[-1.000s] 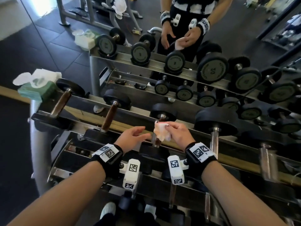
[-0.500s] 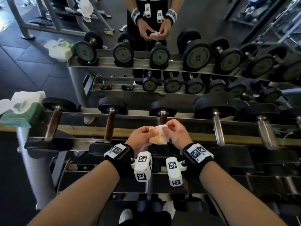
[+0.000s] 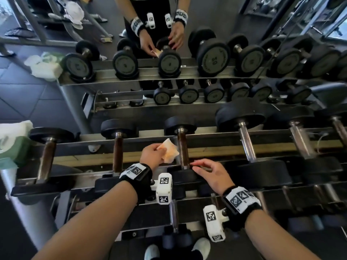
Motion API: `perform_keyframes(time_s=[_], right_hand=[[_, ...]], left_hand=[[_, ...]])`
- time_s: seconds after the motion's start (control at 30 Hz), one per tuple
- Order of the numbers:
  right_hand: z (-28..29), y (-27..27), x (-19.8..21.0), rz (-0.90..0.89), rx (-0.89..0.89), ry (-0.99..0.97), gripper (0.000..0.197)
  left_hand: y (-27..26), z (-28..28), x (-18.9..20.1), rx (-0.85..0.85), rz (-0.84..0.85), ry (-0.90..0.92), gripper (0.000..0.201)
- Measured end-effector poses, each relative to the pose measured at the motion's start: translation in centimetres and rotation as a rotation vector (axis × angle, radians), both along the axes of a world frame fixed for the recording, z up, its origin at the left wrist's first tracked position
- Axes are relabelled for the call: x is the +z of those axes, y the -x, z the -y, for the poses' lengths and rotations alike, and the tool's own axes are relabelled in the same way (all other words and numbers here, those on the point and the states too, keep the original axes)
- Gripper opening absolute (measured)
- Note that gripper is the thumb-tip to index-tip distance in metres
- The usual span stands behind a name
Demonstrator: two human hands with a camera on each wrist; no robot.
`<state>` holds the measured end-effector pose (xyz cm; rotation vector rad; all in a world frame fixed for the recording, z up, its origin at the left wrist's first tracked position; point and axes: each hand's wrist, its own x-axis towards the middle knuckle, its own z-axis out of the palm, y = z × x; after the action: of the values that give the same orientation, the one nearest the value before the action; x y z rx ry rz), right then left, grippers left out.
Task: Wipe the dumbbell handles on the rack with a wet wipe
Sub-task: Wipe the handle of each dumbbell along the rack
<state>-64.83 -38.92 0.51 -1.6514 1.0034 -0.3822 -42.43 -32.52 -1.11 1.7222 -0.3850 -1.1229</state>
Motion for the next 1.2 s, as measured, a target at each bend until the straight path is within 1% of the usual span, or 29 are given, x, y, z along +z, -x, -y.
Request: perform_keyframes(time_s=[0.1, 0.2, 0.33, 0.43, 0.5, 0.57, 0.67, 0.77, 0.87, 1.0, 1.07, 1.2], right_hand=[[0.4, 0.7, -0.2, 0.058, -0.026, -0.077, 0.018], [0.5, 0.9, -0.4, 0.063, -0.040, -0.118, 0.021], [0.4, 1.2, -0.8, 0.072, -0.081, -0.150, 0.018], [0.3, 1.4, -1.1, 0.074, -0.089, -0.153, 0.018], [0.2, 1.5, -1.3, 0.079, -0.099, -0.151, 0.017], [0.1, 1.4, -1.4, 0.094, -0.110, -0.158, 0.016], [-0.1, 1.4, -1.5, 0.117, -0.123, -0.177, 0.016], [-0.3, 1.4, -1.5, 0.107, -0.132, -0.171, 0.015], [-0.5, 1.4, -1.5, 0.117, -0.133, -0.159, 0.015], [-0.6, 1.3, -1.3, 0.117, -0.129, -0.157, 0.015], [-0.6, 1.3, -1.3, 0.120, -0.133, -0.168, 0.015], [-0.7, 1.5, -1.4, 0.120, -0.127, -0.154, 0.014]], left_hand=[[0.1, 2.2, -0.3, -0.045, 0.017, 0.021, 0.027], [0.0, 3.3, -0.6, -0.065, 0.017, 0.023, 0.029], [0.1, 4.0, -0.9, -0.107, -0.073, 0.074, 0.026], [0.3, 4.3, -0.9, -0.076, -0.156, 0.095, 0.023], [0.4, 4.7, -0.7, -0.023, -0.227, 0.098, 0.019], [0.3, 5.2, -0.7, 0.008, -0.249, 0.104, 0.024], [0.4, 5.3, -0.8, -0.018, -0.221, 0.123, 0.028], [0.6, 4.6, -1.2, -0.098, -0.106, 0.132, 0.028], [0.8, 4.2, -1.5, -0.161, -0.071, 0.148, 0.028], [0.6, 4.5, -1.6, -0.079, -0.100, 0.127, 0.023], [0.5, 4.8, -1.6, -0.070, -0.097, 0.128, 0.020], [0.6, 4.4, -1.6, -0.122, 0.007, 0.113, 0.025]])
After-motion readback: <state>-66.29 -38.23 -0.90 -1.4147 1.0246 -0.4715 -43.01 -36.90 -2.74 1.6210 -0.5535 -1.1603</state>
